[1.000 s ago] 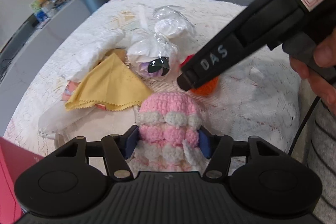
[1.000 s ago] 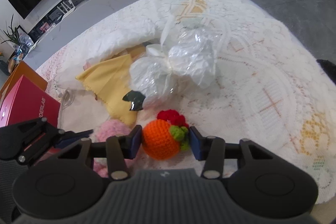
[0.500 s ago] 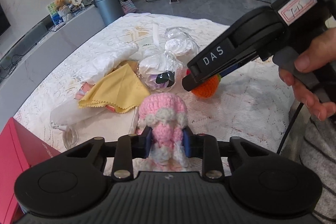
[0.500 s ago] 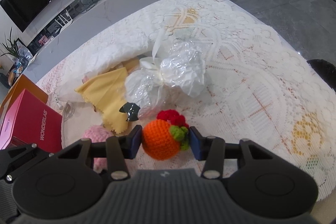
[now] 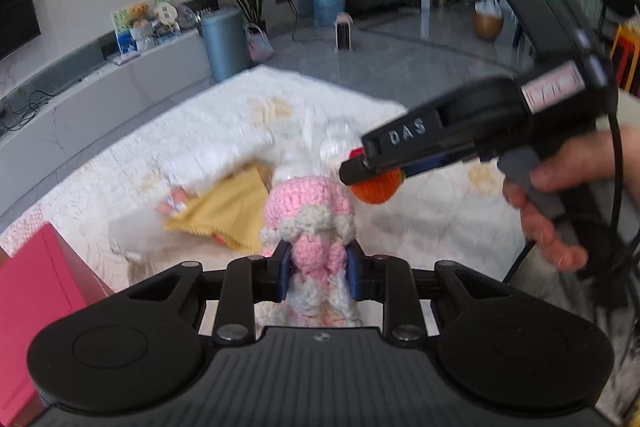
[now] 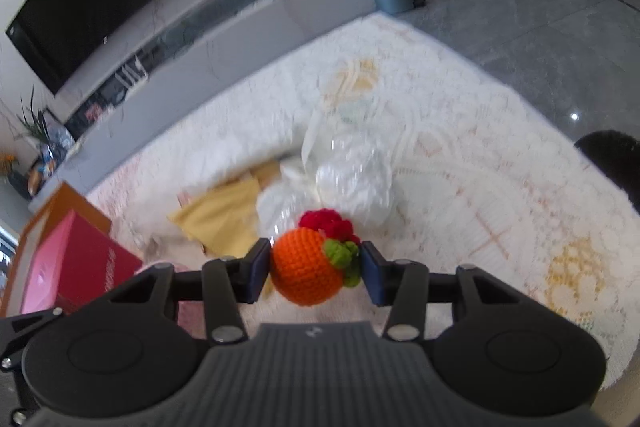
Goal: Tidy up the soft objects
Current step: 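Carry the hat and knitted fruit with both tools over the orange box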
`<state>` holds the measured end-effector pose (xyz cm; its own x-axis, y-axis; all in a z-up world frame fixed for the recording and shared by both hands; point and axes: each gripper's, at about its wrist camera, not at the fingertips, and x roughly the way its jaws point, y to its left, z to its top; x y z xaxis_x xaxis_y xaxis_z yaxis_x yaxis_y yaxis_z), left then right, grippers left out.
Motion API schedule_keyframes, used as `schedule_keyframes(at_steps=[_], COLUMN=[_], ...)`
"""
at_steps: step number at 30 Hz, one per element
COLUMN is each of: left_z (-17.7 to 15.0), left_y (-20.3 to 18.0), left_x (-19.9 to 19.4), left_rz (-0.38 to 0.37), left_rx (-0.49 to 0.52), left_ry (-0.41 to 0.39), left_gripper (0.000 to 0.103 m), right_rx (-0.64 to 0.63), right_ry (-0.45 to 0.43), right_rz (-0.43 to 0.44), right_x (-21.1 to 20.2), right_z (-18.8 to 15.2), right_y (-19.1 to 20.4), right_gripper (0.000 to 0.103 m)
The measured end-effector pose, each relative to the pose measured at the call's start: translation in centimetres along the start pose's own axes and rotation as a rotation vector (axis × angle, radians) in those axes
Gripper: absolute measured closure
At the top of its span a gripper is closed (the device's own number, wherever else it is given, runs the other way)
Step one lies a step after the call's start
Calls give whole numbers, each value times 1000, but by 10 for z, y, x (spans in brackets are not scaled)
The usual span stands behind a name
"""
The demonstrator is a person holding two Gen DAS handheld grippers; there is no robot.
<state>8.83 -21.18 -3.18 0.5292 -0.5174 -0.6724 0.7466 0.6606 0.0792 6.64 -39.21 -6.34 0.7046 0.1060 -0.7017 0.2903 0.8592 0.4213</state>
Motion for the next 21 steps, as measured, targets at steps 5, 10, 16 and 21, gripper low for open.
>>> schedule_keyframes(at_steps=[5, 10, 16, 21], left_z=[19, 40, 43, 23], left_y=[11, 31, 74, 122], left_x=[-25, -58, -99, -138], left_rz=[16, 60, 182, 295], left_rx=[-62, -123, -228, -351], left_ry=[-64, -137, -163, -200], left_gripper=[72, 73, 72, 72], right_rx=[88, 135, 150, -20], right_ry=[-16, -39, -85, -137], right_rz=[134, 182, 231, 222], right_x=[-13, -28, -47, -66], right_z=[8, 22, 50, 78], right_y=[-8, -1, 36, 103], right_gripper=[55, 55, 55, 55])
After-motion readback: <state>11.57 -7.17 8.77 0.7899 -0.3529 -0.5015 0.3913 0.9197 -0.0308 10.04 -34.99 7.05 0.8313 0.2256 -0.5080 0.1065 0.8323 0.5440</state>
